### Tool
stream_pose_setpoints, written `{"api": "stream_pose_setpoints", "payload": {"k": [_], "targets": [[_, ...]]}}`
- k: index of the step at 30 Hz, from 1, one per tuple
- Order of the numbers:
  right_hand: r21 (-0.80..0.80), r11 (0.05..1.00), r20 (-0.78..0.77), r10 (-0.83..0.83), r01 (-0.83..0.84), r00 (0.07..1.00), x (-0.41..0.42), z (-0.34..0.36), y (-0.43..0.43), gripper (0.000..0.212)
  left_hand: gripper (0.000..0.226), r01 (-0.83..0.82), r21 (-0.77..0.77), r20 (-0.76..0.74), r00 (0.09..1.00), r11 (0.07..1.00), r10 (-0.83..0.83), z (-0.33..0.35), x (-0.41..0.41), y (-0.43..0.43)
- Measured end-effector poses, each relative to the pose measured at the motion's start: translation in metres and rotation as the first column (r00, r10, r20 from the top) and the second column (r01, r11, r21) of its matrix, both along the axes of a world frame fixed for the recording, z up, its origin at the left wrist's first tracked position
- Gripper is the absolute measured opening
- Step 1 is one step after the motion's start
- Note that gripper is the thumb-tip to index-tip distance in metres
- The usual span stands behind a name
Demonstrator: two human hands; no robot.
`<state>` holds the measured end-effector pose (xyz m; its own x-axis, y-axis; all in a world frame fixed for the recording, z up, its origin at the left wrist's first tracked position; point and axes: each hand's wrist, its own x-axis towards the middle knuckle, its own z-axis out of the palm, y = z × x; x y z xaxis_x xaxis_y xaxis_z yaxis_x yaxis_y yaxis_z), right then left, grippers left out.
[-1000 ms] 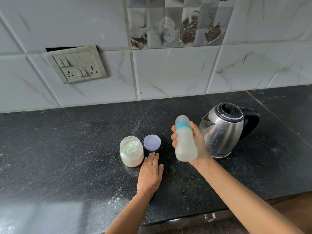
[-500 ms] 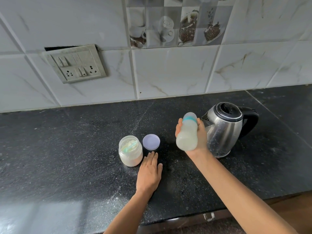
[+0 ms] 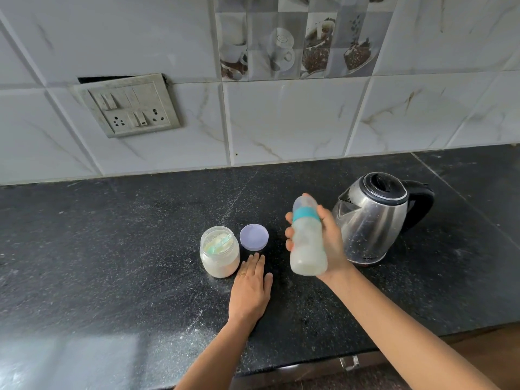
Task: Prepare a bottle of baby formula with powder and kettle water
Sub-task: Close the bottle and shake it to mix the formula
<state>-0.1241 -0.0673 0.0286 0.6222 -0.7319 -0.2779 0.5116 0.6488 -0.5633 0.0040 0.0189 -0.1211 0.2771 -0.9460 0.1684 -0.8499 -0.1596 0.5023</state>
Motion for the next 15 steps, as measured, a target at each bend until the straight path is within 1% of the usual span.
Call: {"api": "stream_pose_setpoints", "payload": {"k": [1,2,5,7,9,10,11,12,13,15], "targets": [[0.051,0.998,0.023,-0.034,0.033,0.999,0.001,0.003,-0.002,0.053,0.048,-0.001,-0.002,-0.003,1.000,1.000,0.001,0.000,0.000,0.000],[0.063,0.996,0.016,-0.072,0.070,0.997,0.003,0.004,-0.003,0.055,0.048,-0.003,-0.004,-0.005,1.000,1.000,0.003,0.000,-0.001,0.000],[-0.068,0.992,-0.037,-0.105,0.103,0.994,0.007,0.001,0.002,0.043,0.049,-0.002,-0.004,-0.005,1.000,1.000,0.002,0.000,-0.001,0.002],[-0.144,0.987,-0.040,-0.081,0.074,0.996,0.006,0.000,0.004,0.044,0.049,-0.004,-0.013,-0.005,1.000,1.000,0.004,0.000,0.000,0.001],[-0.118,0.986,-0.069,-0.123,0.114,0.990,0.007,0.005,-0.004,0.060,0.049,-0.003,-0.015,-0.009,1.000,1.000,0.003,0.001,0.000,0.001],[-0.066,0.985,-0.059,-0.162,0.158,0.985,0.007,0.005,-0.010,0.069,0.049,-0.002,-0.015,-0.011,1.000,1.000,0.002,0.001,0.000,0.001],[-0.020,0.982,-0.042,-0.190,0.189,0.981,0.007,0.004,-0.014,0.073,0.049,-0.002,-0.013,-0.015,1.000,1.000,0.002,0.000,0.000,0.001],[0.004,0.981,-0.034,-0.191,0.192,0.981,0.006,0.002,-0.015,0.073,0.049,-0.003,-0.011,-0.018,1.000,1.000,0.003,0.001,-0.001,0.001],[0.013,0.987,-0.035,-0.159,0.160,0.987,0.006,-0.002,-0.014,0.070,0.049,-0.003,-0.009,-0.021,1.000,1.000,0.003,0.001,-0.001,0.001],[-0.053,0.997,-0.002,-0.047,0.047,0.999,0.005,-0.003,-0.005,0.065,0.049,0.001,-0.009,-0.020,1.000,1.000,-0.001,0.001,-0.001,0.001]]}}
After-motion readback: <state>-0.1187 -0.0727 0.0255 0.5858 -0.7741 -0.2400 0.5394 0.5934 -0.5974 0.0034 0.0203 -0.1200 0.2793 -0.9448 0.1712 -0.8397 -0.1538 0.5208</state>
